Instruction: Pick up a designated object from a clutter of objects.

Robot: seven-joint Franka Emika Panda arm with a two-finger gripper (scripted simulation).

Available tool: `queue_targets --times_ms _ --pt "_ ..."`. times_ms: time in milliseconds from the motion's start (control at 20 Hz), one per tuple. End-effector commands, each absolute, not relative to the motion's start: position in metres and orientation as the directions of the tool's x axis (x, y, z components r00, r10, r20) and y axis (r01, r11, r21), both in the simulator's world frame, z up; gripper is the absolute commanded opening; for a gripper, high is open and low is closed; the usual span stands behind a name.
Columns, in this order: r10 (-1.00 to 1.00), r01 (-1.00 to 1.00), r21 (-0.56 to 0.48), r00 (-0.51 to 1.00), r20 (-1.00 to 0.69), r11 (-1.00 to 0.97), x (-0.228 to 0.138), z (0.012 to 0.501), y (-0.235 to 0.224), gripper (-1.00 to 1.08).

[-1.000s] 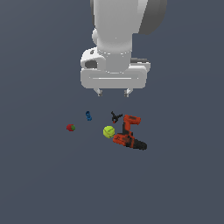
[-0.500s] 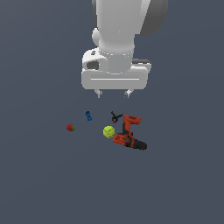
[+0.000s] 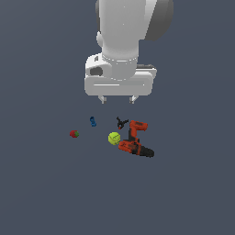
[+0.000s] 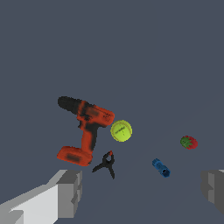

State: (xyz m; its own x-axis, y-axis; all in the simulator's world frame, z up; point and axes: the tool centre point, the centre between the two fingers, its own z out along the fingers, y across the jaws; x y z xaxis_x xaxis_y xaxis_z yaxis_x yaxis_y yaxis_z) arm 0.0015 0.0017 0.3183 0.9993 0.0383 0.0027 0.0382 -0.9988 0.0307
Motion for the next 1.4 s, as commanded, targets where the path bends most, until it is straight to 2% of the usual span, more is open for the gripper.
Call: queue_targets --times_ms 0,600,1050,1350 --pt "0.04 0.04 0.028 0.999 0.002 -0.999 0.001 0.311 -0.003 1.0" --pt "0.054 0.054 0.002 0.999 0.0 -0.999 -0.018 0.232 -0.053 1.0" --pt "0.06 0.06 -0.009 0.998 0.002 -0.998 -0.063 0.154 -0.106 1.0" --pt "0.06 0.06 -0.006 0.998 0.002 -0.998 -0.094 0.118 -0.13 1.0"
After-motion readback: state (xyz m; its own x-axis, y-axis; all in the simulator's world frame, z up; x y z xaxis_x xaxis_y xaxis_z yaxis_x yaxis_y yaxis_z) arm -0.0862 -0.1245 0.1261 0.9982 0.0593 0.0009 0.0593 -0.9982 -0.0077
